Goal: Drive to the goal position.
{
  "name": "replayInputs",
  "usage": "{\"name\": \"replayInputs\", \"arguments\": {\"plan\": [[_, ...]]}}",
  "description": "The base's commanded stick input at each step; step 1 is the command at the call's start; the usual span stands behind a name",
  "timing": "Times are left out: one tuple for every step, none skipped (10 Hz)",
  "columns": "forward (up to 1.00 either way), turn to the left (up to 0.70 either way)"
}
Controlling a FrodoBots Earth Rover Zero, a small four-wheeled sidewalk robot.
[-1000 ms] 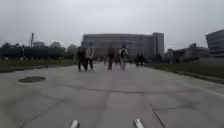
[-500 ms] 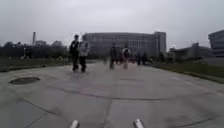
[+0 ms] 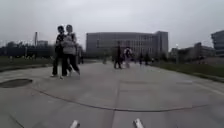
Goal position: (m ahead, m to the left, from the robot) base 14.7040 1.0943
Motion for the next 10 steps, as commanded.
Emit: {"name": "replayInputs", "arguments": {"plan": [[0.85,-0.03],[0.85,-0.07],[0.85,-0.17],[0.85,-0.33],[0.85,-0.34],[0.85,-0.34],[0.85,-0.34],[0.85,-0.34],[0.85,-0.34],[0.85,-0.34]]}}
